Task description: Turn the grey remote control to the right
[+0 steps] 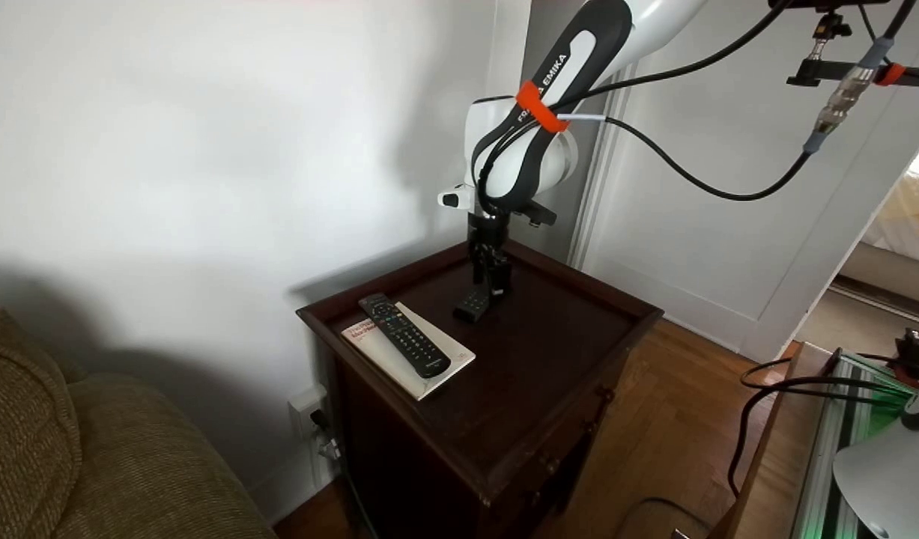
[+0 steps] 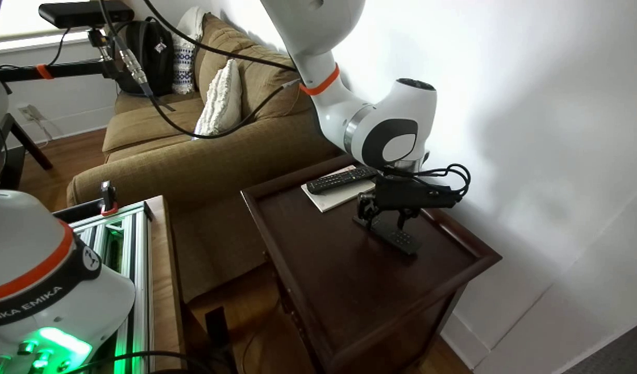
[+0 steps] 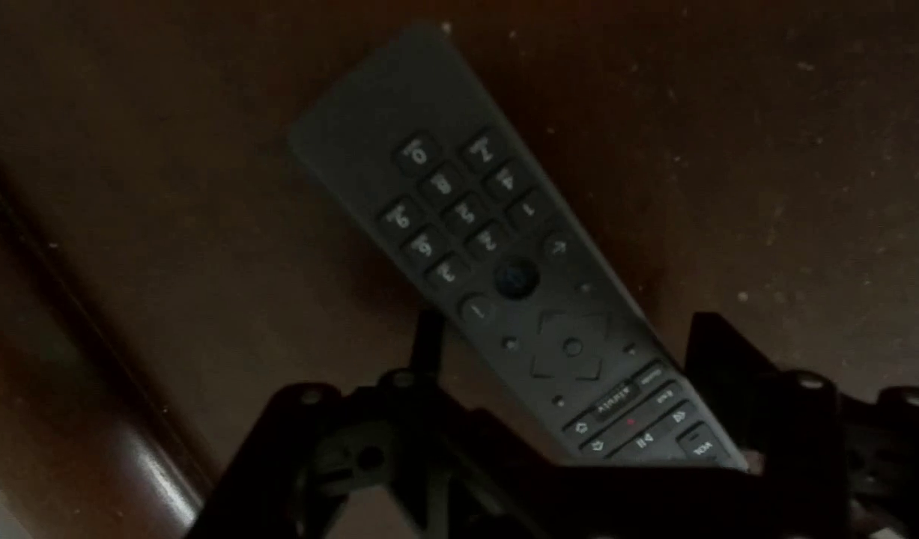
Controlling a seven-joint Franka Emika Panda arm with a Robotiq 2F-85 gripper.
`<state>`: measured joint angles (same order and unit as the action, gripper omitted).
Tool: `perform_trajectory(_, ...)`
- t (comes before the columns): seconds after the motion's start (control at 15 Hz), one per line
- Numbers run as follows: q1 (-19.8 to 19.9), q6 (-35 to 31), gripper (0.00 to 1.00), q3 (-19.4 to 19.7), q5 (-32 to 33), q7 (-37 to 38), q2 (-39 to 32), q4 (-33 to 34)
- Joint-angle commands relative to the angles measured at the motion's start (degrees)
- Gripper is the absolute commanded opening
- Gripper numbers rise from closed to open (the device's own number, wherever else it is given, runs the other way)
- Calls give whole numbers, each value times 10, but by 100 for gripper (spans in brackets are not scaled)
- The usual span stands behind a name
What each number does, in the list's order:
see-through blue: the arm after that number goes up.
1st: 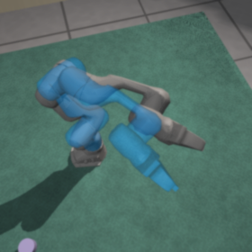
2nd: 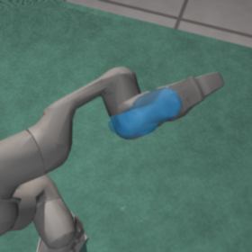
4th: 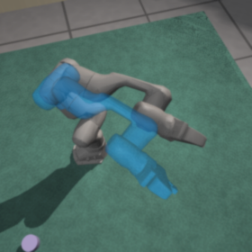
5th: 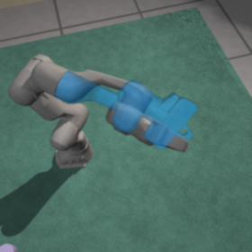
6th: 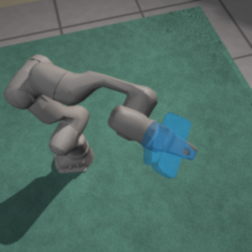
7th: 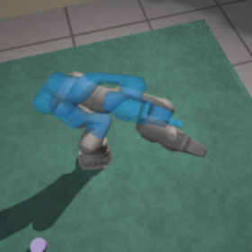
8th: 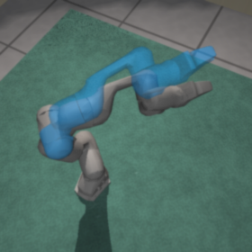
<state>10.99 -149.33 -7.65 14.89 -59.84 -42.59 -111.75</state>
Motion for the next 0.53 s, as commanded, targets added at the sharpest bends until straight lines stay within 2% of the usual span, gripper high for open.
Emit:
perform_trajectory(0.0, 10, 8, 49, -1, -14, -33, -6, 1)
perform_trajectory(0.13, 11, 8, 34, 0, -15, -34, -5, 1)
perform_trajectory(0.2, 10, 10, 76, 1, -16, -34, -7, 4)
perform_trajectory(0.27, 11, 10, 63, 0, -18, -32, -7, 4)
perform_trajectory(0.33, 11, 12, 29, 0, -21, -29, -6, 4)
perform_trajectory(0.4, 11, 12, 33, -1, -24, -27, -6, 4)
perform_trajectory(0.47, 10, 14, 32, -2, -29, -23, -7, 6)
